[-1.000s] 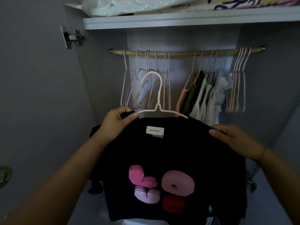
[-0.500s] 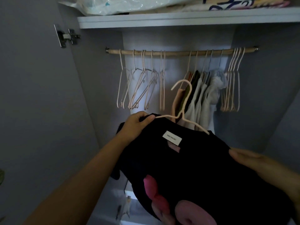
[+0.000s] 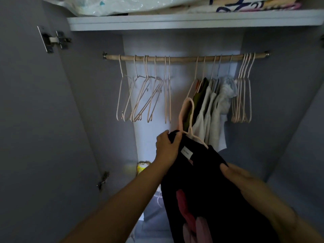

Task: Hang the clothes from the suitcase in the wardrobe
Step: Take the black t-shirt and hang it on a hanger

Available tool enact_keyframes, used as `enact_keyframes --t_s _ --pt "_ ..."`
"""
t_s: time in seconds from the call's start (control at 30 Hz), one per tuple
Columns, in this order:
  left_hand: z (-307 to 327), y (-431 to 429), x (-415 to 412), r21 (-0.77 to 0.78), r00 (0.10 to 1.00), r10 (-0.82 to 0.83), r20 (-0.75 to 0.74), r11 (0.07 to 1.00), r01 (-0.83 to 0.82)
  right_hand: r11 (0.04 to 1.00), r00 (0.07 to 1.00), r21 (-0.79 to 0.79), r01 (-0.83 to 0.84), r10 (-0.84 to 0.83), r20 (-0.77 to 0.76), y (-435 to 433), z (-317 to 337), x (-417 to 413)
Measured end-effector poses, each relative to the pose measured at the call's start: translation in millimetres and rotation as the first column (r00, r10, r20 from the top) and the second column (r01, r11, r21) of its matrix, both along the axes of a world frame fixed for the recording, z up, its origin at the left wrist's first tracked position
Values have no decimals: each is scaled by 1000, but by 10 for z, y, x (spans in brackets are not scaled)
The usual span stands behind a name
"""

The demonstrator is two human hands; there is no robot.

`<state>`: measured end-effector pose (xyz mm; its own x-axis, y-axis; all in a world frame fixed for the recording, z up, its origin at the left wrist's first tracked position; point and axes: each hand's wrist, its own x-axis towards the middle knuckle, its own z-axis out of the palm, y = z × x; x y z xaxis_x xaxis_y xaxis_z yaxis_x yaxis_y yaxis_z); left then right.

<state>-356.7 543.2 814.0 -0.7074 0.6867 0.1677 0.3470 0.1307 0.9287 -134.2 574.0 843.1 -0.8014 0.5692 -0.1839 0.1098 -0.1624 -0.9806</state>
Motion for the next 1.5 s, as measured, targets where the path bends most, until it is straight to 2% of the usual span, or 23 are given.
enact_keyframes --t_s 0.03,0.17,0.3,0.4,0.47,0.7,0.93,1.1,1.3,1.5 --pt "-29 13 28 1 1000 3 26 1000 -3 999 999 7 32 -32 6 -5 -6 -55" --pt "12 -23 302 6 961 -148 232 989 151 996 997 51 74 -72 -38 -16 -43 -345" --pt "162 -61 332 97 917 -191 349 981 167 990 986 61 125 -117 -120 -30 5 -653" --pt "361 -53 249 184 863 -259 433 963 197 974 978 149 168 -146 -148 3 82 -927" --pt "525 -6 164 217 855 -278 437 956 200 955 973 222 198 -165 -160 49 159 -1106" --pt "869 246 -200 275 810 -262 524 953 130 918 955 292 268 -212 -209 229 357 -1598" --pt "970 627 -521 338 796 -255 549 939 67 923 956 264 279 -243 -162 489 382 -1790" --pt "1128 1021 -677 353 823 -261 504 932 80 887 920 291 359 -283 -272 812 521 -1948" --pt "1273 1466 -873 295 844 -227 486 952 85 888 900 236 394 -320 -297 1298 607 -2252" --pt "1132 1820 -1058 272 838 -195 509 961 59 902 906 195 386 -330 -265 1621 470 -2505"
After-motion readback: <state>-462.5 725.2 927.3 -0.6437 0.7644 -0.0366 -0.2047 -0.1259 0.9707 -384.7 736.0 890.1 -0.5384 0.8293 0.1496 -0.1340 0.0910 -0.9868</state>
